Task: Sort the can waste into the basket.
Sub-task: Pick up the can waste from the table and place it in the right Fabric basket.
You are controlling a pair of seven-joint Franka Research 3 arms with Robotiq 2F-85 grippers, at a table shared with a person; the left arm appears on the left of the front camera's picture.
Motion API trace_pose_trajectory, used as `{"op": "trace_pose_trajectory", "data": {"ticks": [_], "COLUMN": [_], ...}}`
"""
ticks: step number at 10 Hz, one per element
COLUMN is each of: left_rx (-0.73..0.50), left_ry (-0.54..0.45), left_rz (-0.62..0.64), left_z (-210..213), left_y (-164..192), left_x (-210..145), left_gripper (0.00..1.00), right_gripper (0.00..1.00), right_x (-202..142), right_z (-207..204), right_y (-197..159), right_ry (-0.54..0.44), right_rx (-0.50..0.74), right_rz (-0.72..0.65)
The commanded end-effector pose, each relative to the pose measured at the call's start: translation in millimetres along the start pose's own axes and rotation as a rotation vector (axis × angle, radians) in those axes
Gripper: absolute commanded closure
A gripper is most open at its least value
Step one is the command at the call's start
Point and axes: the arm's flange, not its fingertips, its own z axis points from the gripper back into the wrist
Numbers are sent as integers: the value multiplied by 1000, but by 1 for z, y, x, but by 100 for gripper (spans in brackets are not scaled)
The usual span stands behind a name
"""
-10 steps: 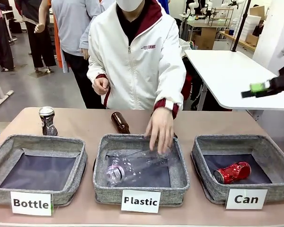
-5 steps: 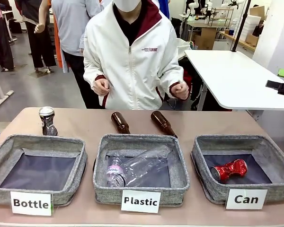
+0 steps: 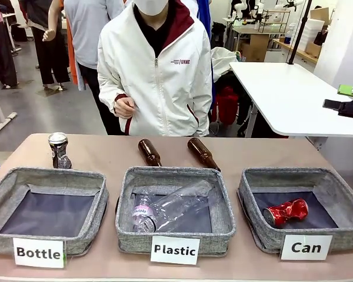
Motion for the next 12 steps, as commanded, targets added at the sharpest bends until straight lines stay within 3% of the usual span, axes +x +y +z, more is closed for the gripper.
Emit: {"op": "trace_pose_trajectory", "data": {"ticks": [1,6,8,9,10,11,12], "left_rx": [1,0,154,143,80,-22,-47], "left_ry": [13,0,97,49,54,129,99], "left_rz": [-18,0,-263,-439,-635,-767,-983], "left_z": [2,0,-42,-64,-82,-95,-104], "left_y": [1,0,-17,-21,-22,-21,-15], "left_x": [-3,0,16,25,35,45,57], "left_gripper": [0,0,0,0,0,0,0], "right_gripper": [0,0,0,0,0,0,0], "right_x": [5,5,5,5,5,5,5], "right_z": [3,3,3,3,3,3,3], "right_y": [5,5,5,5,5,5,5], "right_ry": [17,17,17,17,17,17,17], "right_rx": [-5,-5,-5,-5,-5,-5,-5], "right_rz": [-15,-15,-15,-15,-15,-15,-15]}}
